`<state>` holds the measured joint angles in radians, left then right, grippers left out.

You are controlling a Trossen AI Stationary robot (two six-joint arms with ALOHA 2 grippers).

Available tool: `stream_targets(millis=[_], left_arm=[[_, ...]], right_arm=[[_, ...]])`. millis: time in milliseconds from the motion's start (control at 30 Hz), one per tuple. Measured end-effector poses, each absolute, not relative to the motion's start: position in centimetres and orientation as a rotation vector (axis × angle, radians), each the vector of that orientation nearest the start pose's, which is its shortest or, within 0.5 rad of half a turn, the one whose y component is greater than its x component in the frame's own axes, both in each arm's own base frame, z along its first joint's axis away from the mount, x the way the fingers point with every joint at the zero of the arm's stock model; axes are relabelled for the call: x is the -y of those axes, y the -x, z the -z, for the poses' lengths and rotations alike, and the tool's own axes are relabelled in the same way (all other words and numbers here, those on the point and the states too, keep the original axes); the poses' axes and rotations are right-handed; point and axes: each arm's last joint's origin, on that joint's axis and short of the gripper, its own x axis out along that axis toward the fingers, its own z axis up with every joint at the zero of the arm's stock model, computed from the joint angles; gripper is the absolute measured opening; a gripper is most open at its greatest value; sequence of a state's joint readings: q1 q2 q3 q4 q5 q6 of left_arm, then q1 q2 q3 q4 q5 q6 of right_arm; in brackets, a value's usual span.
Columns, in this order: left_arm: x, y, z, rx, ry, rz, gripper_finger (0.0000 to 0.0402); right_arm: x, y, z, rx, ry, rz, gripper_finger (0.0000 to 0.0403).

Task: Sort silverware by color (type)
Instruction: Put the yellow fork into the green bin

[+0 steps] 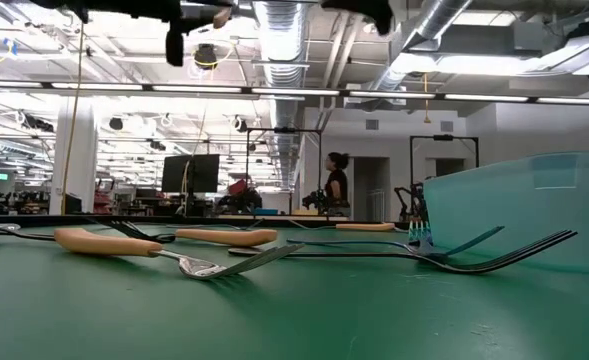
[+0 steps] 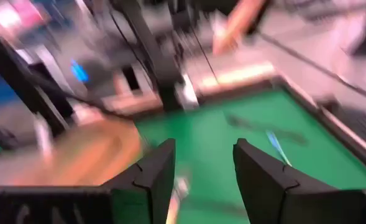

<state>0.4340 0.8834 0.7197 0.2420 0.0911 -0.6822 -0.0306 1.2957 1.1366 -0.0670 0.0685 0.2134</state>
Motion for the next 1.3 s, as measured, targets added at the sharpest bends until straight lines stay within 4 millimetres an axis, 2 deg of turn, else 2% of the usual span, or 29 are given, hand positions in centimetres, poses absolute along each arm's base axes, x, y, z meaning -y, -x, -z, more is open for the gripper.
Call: stream_targets(millis=[167,267,400,600,867,1100,1300], left_arm=[[-6.5,-20.3,-33.2,0.178,0.614,-0.213,0.0036],[-5.6,-21.8,-32.8,0.175,0.583,-0.154,0.0036],[-4.9,-23.6,-32.2,0.191,0.535,-0.1,0.0036],[-5.0,-25.8,-30.9,0.212,0.539,-0.036,0.0036],[-4.7,-27.8,-29.6,0.212,0.561,0.041,0.0036],[-4.2,-29.5,-31.3,0.193,0.445,0.07,0.0036],[-4.3,-30.2,-31.7,0.168,0.417,0.061,0.0036]], right_arm=[[2.7,-29.5,-38.3,0.057,-0.216,0.088,0.0199],[3.0,-29.4,-38.9,0.121,-0.203,0.093,0.0215],[3.3,-29.5,-38.8,0.121,-0.237,0.121,0.0247],[3.2,-29.5,-38.6,0.107,-0.258,0.113,0.029],[3.5,-29.5,-38.3,0.071,-0.301,0.128,0.0306],[3.7,-31.2,-36.6,0.028,-0.364,0.083,0.0306],[3.7,-32.5,-35.7,0.018,-0.388,0.042,0.0306]])
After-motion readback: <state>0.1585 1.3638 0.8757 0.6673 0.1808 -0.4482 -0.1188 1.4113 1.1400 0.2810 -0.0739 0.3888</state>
